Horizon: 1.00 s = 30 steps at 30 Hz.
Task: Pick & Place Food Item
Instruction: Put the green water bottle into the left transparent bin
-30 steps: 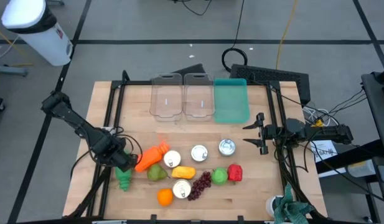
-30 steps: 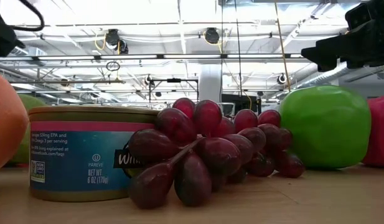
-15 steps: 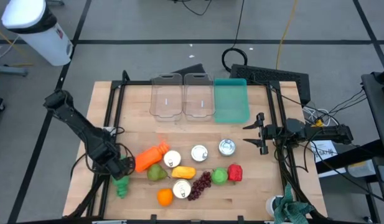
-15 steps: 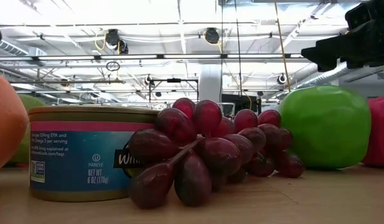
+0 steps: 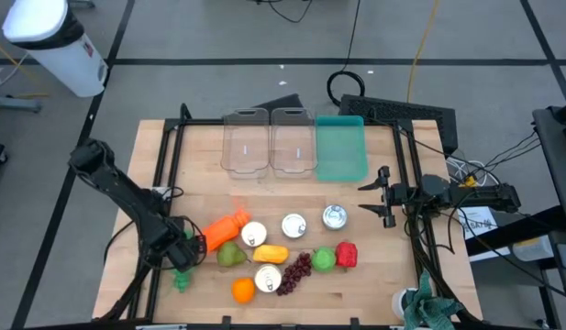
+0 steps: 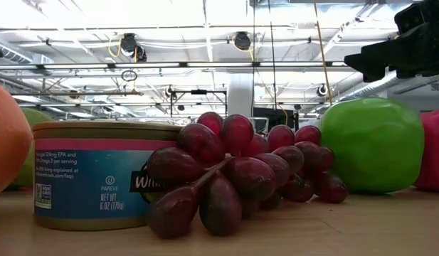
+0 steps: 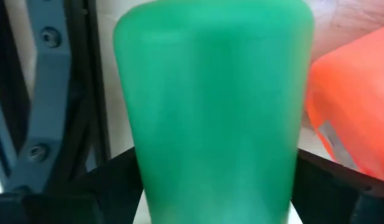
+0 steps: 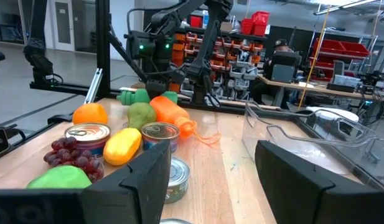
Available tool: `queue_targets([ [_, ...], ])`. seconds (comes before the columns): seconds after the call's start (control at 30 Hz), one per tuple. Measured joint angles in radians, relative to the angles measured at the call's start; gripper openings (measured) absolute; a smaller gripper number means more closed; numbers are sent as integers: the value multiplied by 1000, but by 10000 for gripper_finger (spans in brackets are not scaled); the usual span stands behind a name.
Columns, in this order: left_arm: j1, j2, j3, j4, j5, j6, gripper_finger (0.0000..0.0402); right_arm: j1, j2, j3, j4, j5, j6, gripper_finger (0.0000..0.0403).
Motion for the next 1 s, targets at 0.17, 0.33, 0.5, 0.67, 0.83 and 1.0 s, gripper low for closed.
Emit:
queue_targets([
  [0.17,5,62,-4,33,-34,18,341,0,0,0,-1,0,0,219],
  [0.33,6,88,-4,29,-66,32,340,0,0,0,0,0,0,219],
  [0.5,7,58,3,24,-73,44,340,0,0,0,0,0,0,219],
  [0.67,7,-16,35,-14,-123,75,329,0,0,0,-1,0,0,219],
  [0.83,7,-110,62,-43,-271,96,286,0,0,0,-1,0,0,219],
  [1.0,12,-216,80,-41,-492,160,269,0,0,0,0,0,0,219],
])
